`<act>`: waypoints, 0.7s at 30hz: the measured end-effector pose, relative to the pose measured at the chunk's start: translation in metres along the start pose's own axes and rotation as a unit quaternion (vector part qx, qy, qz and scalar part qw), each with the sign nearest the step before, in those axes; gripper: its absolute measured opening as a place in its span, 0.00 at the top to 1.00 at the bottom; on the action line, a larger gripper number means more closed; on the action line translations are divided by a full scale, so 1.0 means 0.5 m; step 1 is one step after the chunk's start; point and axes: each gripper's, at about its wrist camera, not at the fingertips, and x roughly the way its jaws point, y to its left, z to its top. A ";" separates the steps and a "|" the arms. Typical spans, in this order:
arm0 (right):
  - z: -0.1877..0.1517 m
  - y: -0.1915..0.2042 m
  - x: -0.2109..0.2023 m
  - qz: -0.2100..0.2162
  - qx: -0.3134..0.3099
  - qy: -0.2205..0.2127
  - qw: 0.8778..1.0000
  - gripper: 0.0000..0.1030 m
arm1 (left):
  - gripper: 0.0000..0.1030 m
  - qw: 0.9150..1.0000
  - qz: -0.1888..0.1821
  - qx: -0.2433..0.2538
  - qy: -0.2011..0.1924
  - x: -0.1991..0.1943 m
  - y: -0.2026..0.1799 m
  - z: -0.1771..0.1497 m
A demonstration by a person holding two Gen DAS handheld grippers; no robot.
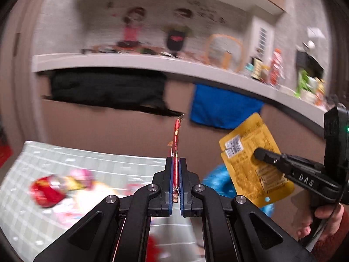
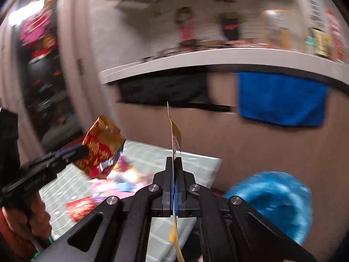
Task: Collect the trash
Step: 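Open both grippers over the blue-lined bin, dropping wrapper and yellow bag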
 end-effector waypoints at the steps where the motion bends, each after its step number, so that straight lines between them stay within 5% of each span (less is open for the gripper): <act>1: -0.004 -0.032 -0.007 -0.016 0.011 -0.003 1.000 1.00 | 0.96 1.000 -0.010 0.004 0.008 0.024 -0.022 -0.001; 12: -0.081 -0.285 -0.007 -0.126 0.102 0.011 0.987 1.00 | 0.96 0.989 -0.095 0.015 0.110 0.291 -0.201 -0.040; 21: -0.158 -0.356 0.075 -0.162 0.120 0.055 0.978 0.93 | 0.91 0.976 -0.119 0.002 0.181 0.415 -0.248 -0.109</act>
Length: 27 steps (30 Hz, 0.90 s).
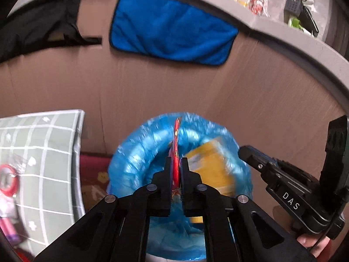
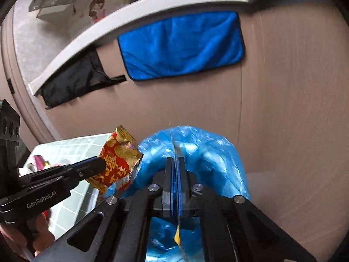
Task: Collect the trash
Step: 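Open both grippers over the blue-lined bin, dropping wrapper and yellow bag, then grasp the red paper cup with the left gripper while the right gripper grasps the red plastic bag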
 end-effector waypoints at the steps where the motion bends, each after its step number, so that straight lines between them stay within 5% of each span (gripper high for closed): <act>1: -0.007 -0.003 0.003 -0.008 -0.001 0.002 1.000 0.83 | 0.87 1.000 0.004 0.003 0.004 0.005 0.001 -0.004; 3: -0.017 -0.007 0.003 -0.012 -0.002 -0.002 1.000 0.72 | 0.77 1.000 0.023 0.001 0.000 0.011 0.006 -0.008; 7: -0.031 -0.002 -0.011 -0.017 -0.008 -0.009 1.000 0.72 | 0.60 1.000 0.016 -0.013 0.001 0.000 0.018 -0.008; 10: -0.037 0.009 -0.027 -0.024 -0.014 -0.013 1.000 0.72 | 0.49 0.998 0.053 -0.001 -0.020 -0.042 0.024 -0.011; 13: -0.048 0.018 -0.055 -0.012 -0.009 -0.021 1.000 0.72 | 0.48 0.994 0.085 -0.006 -0.070 -0.115 0.042 -0.025; 18: -0.062 0.074 -0.094 0.011 -0.026 -0.032 0.999 0.72 | 0.48 0.993 0.096 -0.007 -0.073 -0.245 0.098 -0.059; 27: -0.105 0.279 -0.129 0.129 -0.082 -0.022 0.988 0.72 | 0.48 0.977 0.194 -0.015 -0.092 -0.502 0.253 -0.195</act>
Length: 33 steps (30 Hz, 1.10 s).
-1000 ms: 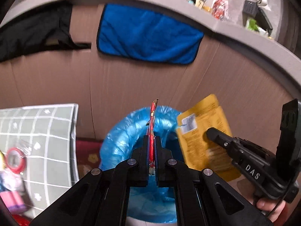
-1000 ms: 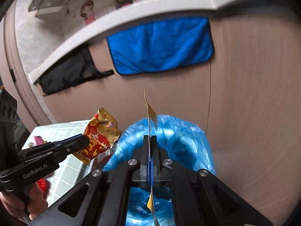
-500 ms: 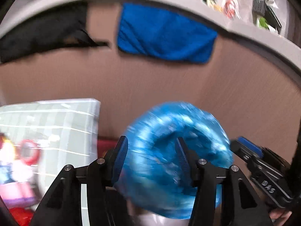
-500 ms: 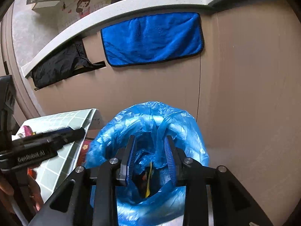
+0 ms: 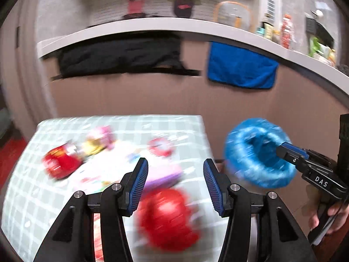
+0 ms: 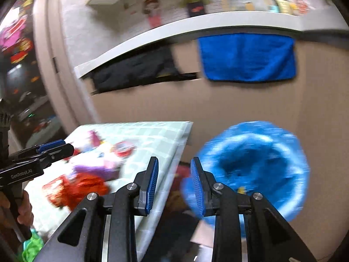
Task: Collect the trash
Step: 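Grasp the red paper cup with the left gripper while the right gripper grasps the red plastic bag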
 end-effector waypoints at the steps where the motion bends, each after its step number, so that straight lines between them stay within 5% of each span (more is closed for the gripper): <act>1: -0.004 0.033 0.013 0.019 -0.007 0.008 1.000 0.72 | 0.48 1.000 0.006 -0.007 0.002 -0.011 0.024 -0.011; 6: -0.040 0.156 0.079 0.115 -0.021 0.062 0.991 0.72 | 0.48 0.997 0.068 -0.042 0.003 -0.073 0.143 -0.093; 9: -0.061 0.217 0.111 0.139 -0.044 0.082 0.986 0.72 | 0.48 0.994 0.093 -0.049 0.004 -0.096 0.183 -0.137; 15: -0.072 0.305 0.151 0.139 -0.061 0.082 0.985 0.70 | 0.48 0.989 0.061 -0.132 0.005 -0.116 0.251 -0.200; 22: -0.118 0.351 0.188 0.055 -0.112 0.088 0.988 0.57 | 0.48 0.984 0.021 -0.176 -0.003 -0.102 0.251 -0.221; 26: -0.129 0.324 0.204 0.095 -0.067 0.119 0.986 0.50 | 0.48 0.984 0.007 -0.177 0.004 -0.089 0.238 -0.223; 29: -0.136 0.322 0.202 0.106 -0.067 0.123 0.984 0.50 | 0.48 0.981 0.000 -0.192 0.014 -0.076 0.235 -0.226; 33: -0.130 0.322 0.181 0.108 -0.072 0.114 0.985 0.64 | 0.49 0.979 0.001 -0.204 0.024 -0.061 0.233 -0.231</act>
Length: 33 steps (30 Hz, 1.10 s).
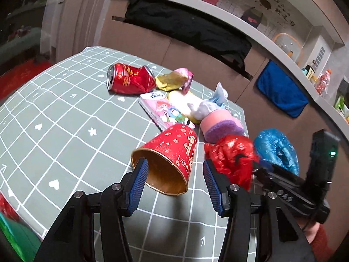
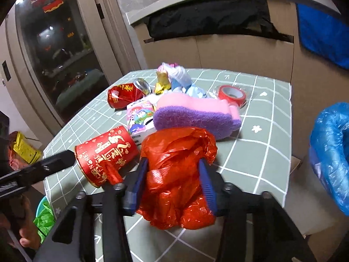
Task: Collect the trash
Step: 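Grasp the red paper cup with the left gripper while the right gripper grasps the red plastic bag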
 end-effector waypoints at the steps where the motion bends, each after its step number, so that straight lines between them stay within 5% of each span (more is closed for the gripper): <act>1: 0.001 -0.002 -0.012 -0.003 -0.002 -0.004 1.000 0.69 | 0.49 1.000 0.002 0.003 0.001 0.004 -0.003 -0.001; 10: 0.008 -0.019 -0.107 -0.019 0.001 -0.050 0.999 0.73 | 0.53 1.000 0.026 -0.007 0.002 0.040 -0.018 0.007; 20: -0.011 -0.022 -0.124 -0.032 -0.011 -0.046 0.998 0.73 | 0.78 0.999 0.028 -0.035 0.011 0.064 -0.007 0.026; 23: -0.014 -0.025 -0.127 -0.033 -0.009 -0.047 0.998 0.73 | 0.89 0.999 0.032 -0.021 -0.002 0.053 -0.018 0.029; 33: -0.008 -0.028 -0.178 -0.031 -0.010 -0.082 0.996 0.73 | 0.96 0.995 0.040 0.055 -0.074 -0.029 -0.094 0.058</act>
